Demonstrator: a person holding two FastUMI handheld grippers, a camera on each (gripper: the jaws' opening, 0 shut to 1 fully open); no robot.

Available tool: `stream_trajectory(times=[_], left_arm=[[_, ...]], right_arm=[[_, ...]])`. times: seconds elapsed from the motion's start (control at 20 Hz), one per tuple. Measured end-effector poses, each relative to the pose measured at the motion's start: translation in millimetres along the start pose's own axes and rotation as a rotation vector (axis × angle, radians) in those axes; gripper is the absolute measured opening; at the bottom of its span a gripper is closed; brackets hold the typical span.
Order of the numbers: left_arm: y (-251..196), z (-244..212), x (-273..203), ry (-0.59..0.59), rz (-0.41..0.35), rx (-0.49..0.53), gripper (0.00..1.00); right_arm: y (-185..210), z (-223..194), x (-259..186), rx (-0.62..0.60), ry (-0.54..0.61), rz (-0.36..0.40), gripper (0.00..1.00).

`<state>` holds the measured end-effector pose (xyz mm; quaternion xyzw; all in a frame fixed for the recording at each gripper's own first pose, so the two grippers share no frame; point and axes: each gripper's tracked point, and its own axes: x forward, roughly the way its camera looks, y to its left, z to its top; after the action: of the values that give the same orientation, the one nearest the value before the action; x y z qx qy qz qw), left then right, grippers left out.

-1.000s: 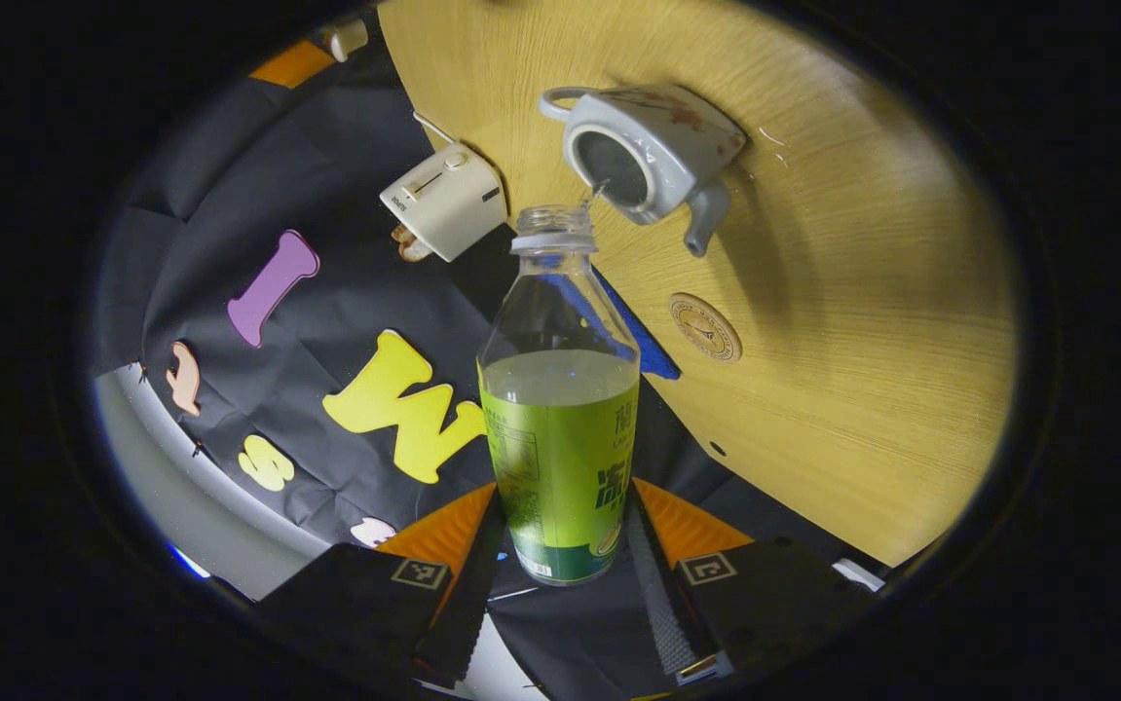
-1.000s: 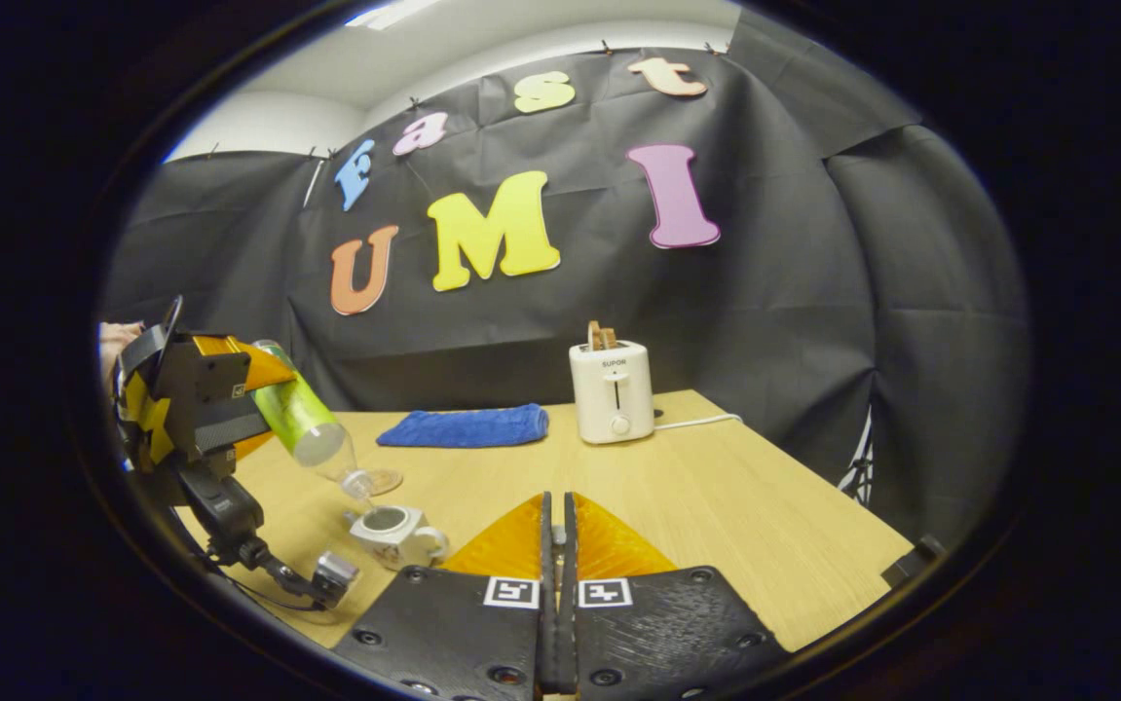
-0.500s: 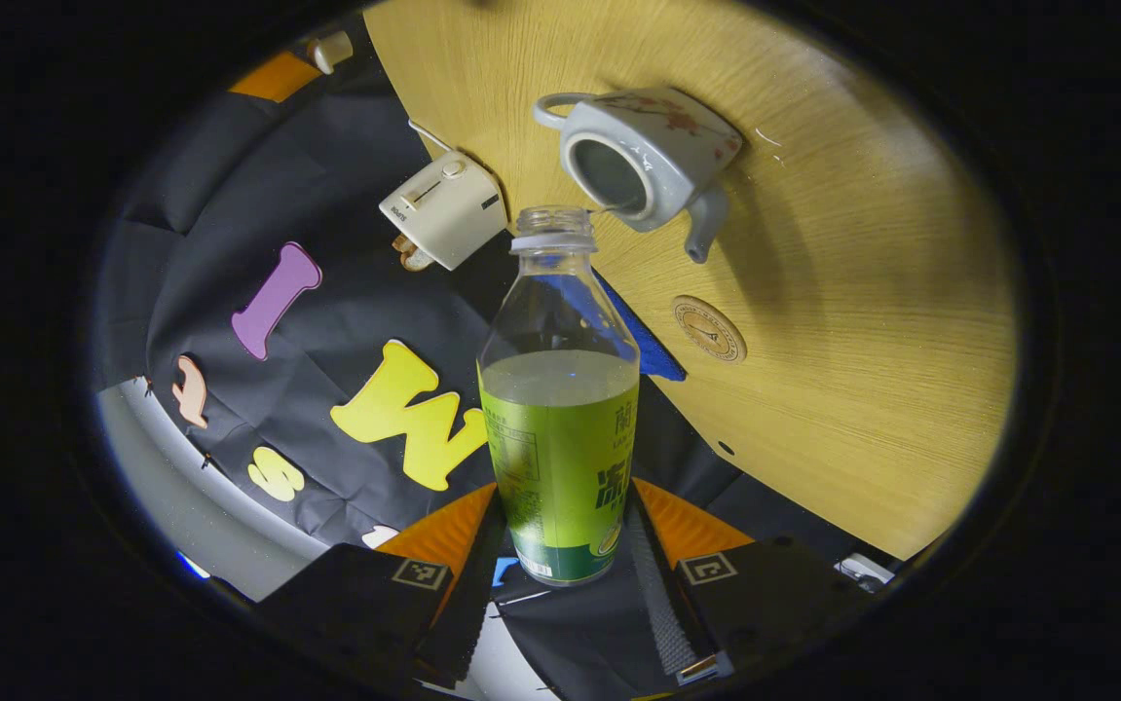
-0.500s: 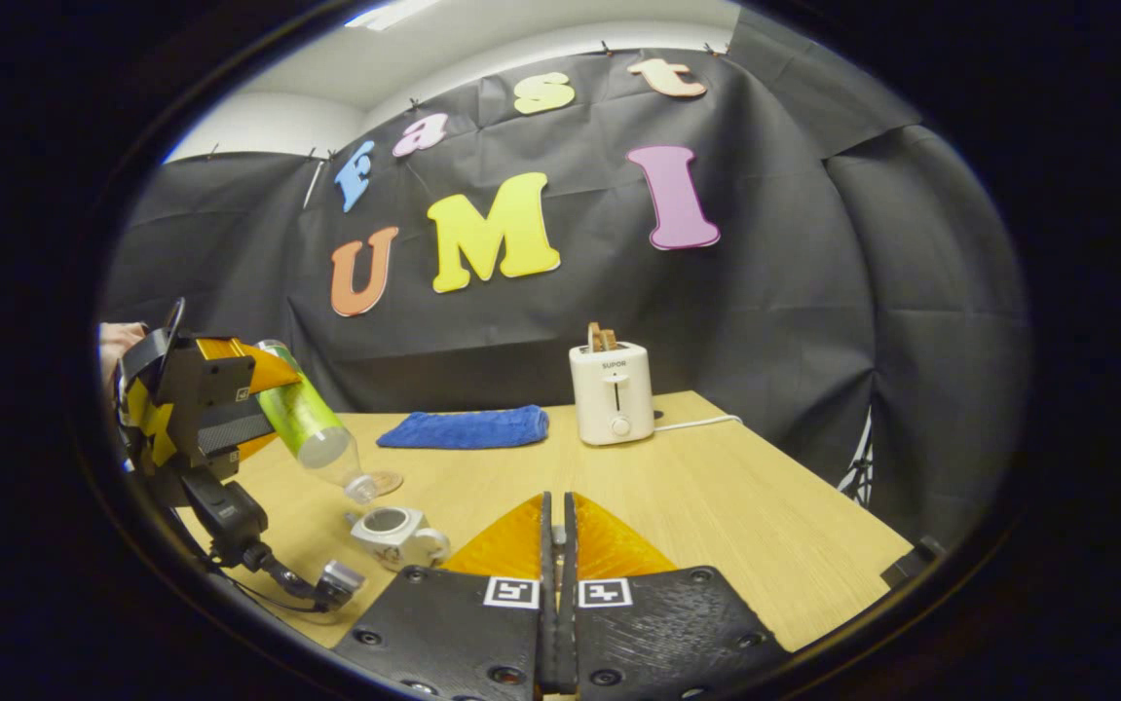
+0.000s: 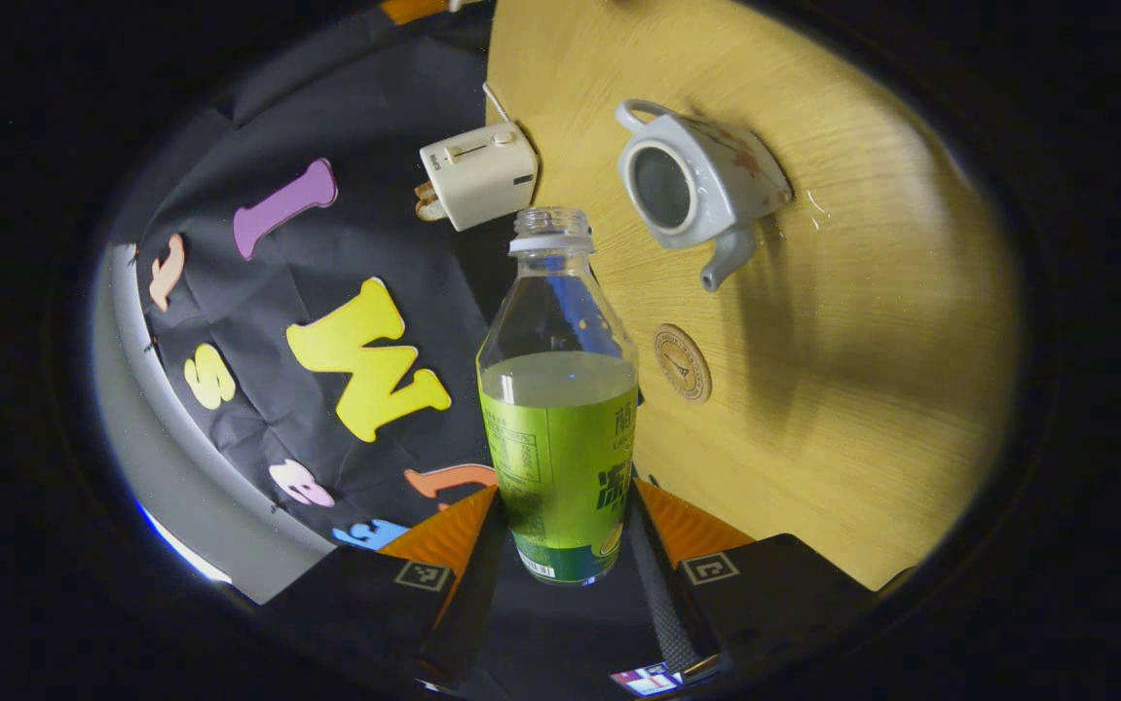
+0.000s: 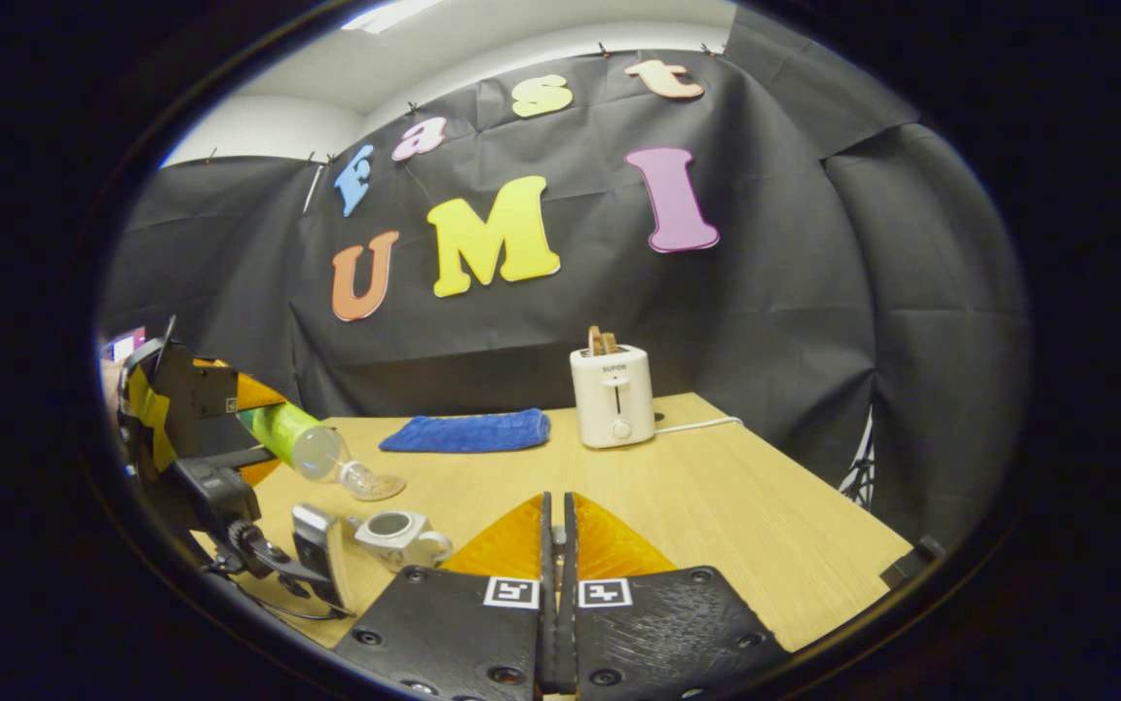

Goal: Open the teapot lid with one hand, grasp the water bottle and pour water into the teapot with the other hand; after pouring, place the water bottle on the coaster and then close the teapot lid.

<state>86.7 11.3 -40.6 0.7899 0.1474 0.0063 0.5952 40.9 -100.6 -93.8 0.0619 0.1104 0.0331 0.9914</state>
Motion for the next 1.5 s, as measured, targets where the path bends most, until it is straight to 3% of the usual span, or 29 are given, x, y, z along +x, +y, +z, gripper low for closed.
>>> stream_trajectory(times=[0.3, 0.45, 0.5, 0.7, 0.9, 1.2, 1.5], left_arm=[[-43, 4, -16, -0.042, -0.181, -0.657, 0.71], [-44, 9, -17, -0.069, -0.191, -0.908, 0.71], [-46, 11, -18, -0.073, -0.195, -0.972, 0.67], [-46, 6, -20, -0.115, -0.200, -1.262, 0.71], [-23, 4, -15, -0.220, -0.189, -1.576, 0.72], [13, 16, 22, -0.329, -0.193, -1.777, 0.72], [26, 28, 75, -0.351, -0.207, -1.778, 0.72]], right_arm=[[12, 14, -2, -0.001, -0.025, 0.019, 0.00], [21, 24, -3, -0.023, -0.032, 0.020, 0.00], [26, 26, -4, -0.032, -0.036, 0.024, 0.00], [44, 30, -6, -0.046, -0.043, 0.035, 0.00], [59, 29, -4, -0.048, -0.044, 0.038, 0.00], [67, 22, 3, -0.056, -0.035, 0.047, 0.00], [63, 12, 10, -0.045, -0.018, 0.044, 0.00]])
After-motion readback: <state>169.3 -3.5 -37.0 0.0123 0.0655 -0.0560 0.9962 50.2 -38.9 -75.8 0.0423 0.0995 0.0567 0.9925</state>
